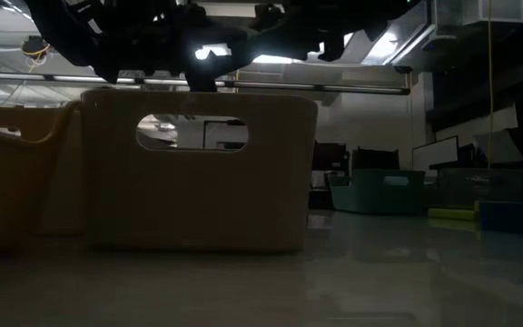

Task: Sort blocks
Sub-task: Put the green block into the top green bin

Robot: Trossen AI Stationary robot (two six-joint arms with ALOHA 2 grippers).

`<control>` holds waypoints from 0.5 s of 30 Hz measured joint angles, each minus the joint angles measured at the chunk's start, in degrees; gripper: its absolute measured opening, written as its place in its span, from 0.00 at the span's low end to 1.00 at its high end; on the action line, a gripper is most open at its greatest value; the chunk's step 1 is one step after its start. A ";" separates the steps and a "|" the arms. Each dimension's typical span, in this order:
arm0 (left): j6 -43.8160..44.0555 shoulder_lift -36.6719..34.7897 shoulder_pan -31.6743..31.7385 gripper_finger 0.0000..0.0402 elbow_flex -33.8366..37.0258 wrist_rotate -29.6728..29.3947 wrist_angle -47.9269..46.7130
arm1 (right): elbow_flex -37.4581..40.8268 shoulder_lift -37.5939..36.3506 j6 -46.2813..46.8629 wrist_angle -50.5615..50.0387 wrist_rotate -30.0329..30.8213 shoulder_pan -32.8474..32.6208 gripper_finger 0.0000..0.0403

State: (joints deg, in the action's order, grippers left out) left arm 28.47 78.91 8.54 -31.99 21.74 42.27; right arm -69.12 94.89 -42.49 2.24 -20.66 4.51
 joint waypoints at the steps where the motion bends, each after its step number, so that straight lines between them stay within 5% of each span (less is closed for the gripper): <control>1: 0.04 0.00 0.02 0.31 0.00 0.08 0.12 | 0.00 0.00 -0.06 -0.14 0.02 0.00 0.45; 15: -1.36 0.04 0.09 0.41 0.00 -0.51 0.19 | -0.04 -0.04 -0.42 -2.41 0.50 0.00 0.37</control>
State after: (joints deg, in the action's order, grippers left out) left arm 27.11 78.96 8.62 -31.99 21.23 42.45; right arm -69.16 94.85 -42.91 -0.18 -20.16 4.51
